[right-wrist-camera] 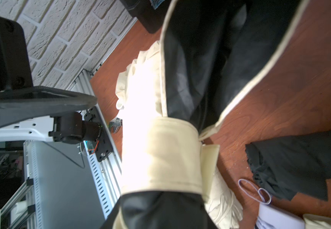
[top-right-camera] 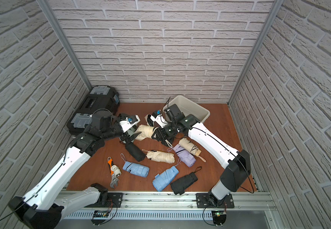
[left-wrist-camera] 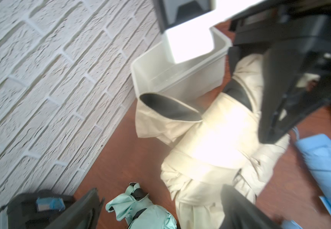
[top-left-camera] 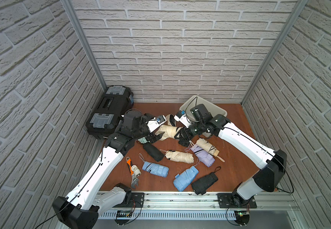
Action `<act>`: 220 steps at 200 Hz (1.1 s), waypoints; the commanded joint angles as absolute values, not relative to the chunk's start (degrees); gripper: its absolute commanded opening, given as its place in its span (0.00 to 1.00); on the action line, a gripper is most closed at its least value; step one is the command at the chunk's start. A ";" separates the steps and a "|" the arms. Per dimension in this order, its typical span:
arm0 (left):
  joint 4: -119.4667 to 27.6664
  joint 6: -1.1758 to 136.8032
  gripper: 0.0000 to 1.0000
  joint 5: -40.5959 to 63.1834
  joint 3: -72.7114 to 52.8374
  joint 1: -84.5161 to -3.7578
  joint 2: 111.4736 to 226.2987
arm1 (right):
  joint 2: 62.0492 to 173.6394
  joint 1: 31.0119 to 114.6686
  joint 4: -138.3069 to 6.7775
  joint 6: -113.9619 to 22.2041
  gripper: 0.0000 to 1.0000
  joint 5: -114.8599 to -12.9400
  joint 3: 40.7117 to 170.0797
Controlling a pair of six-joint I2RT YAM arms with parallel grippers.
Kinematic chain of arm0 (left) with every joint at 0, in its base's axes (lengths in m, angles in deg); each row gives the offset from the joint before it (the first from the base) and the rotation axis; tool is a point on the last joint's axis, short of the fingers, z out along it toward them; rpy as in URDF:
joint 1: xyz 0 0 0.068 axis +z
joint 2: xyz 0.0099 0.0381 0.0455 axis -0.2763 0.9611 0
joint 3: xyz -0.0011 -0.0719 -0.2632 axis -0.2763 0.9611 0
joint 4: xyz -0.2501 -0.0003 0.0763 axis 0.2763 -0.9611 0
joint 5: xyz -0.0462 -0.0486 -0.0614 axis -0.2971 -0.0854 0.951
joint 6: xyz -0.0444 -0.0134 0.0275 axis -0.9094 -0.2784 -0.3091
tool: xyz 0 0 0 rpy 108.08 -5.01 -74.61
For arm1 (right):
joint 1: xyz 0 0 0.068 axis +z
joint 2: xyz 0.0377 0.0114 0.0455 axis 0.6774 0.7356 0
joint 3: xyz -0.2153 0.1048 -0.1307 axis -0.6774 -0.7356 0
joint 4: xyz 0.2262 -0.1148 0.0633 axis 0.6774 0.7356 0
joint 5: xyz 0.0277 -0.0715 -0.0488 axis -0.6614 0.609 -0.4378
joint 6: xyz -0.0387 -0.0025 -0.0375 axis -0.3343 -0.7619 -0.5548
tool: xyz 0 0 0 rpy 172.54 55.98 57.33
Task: Put the umbrella into the storage box
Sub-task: Pick up the umbrella from the center of the board.
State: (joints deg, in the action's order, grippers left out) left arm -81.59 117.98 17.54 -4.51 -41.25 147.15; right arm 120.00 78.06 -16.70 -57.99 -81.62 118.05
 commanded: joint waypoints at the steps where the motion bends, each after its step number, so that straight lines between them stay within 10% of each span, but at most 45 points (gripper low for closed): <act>1: -91.13 126.15 0.98 26.11 -8.75 -41.18 148.32 | 114.46 78.15 -11.50 -62.99 0.19 -84.25 118.93; 146: -91.16 127.51 0.98 42.04 -7.17 -44.11 157.16 | 124.55 78.23 -2.29 -73.52 0.19 -95.31 132.31; 220: -87.91 136.34 0.70 33.39 -2.34 -45.33 153.63 | 126.24 78.23 -6.50 -68.71 0.19 -98.87 131.41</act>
